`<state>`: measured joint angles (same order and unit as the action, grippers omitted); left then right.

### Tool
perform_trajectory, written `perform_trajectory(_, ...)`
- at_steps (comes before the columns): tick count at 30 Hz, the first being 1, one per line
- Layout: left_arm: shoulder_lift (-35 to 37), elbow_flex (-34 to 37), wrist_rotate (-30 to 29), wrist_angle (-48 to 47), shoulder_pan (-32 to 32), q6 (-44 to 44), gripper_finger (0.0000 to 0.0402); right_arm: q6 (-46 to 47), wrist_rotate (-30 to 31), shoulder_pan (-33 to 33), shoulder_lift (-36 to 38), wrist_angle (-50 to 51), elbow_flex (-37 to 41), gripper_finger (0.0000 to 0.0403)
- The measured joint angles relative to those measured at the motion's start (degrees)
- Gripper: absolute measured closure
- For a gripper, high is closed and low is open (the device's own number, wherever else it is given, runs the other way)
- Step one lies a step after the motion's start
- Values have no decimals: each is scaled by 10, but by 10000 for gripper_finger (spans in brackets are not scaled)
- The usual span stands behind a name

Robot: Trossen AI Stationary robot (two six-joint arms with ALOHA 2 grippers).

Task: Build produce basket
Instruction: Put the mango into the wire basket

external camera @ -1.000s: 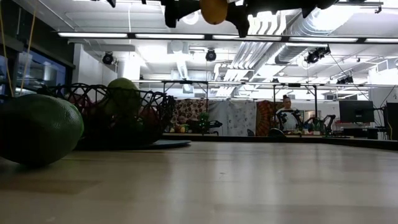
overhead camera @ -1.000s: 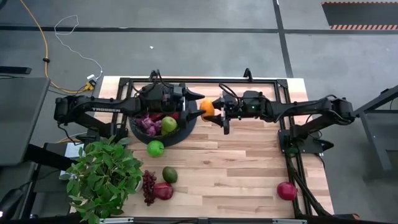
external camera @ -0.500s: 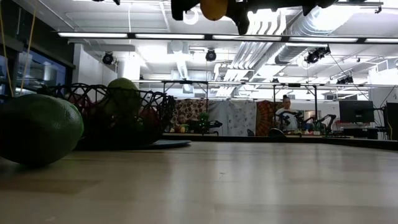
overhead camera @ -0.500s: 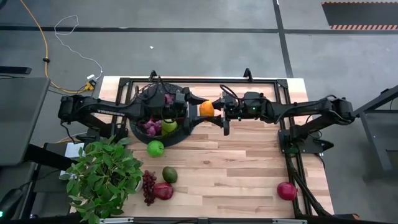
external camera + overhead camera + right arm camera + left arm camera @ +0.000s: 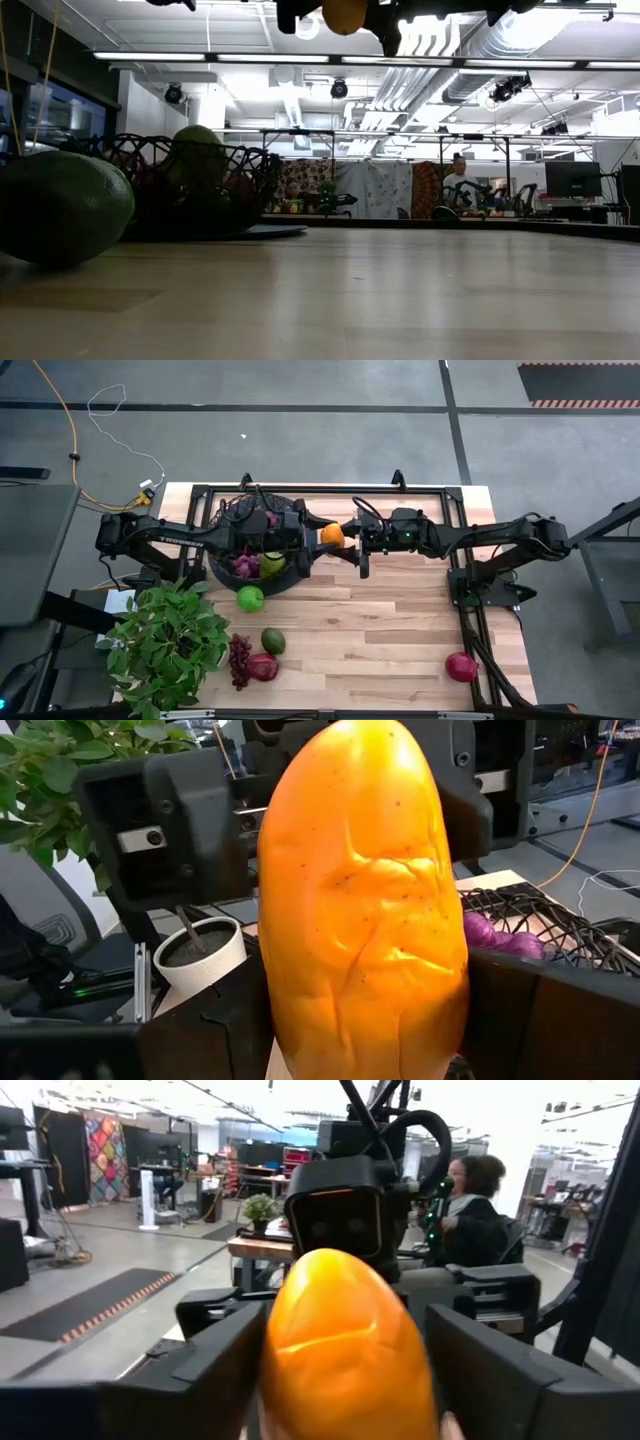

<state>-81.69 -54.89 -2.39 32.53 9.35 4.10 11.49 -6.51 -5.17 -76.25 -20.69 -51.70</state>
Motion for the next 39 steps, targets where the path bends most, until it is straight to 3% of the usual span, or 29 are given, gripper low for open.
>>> perform_trajectory(7, 0, 0, -2, -1, 0, -3, 232, 0, 0, 0, 0, 0, 0, 184)
perform_trajectory(32, 0, 0, 4, -2, 0, 9, 228, 32, -1, 0, 0, 2, 0, 183)
perform_trajectory(35, 0, 0, 5, -2, 0, 10, 228, 44, -2, 0, 0, 2, 0, 167)
perform_trajectory(39, 0, 0, 7, -1, 0, 5, 228, 63, 0, 0, 0, 4, 0, 118)
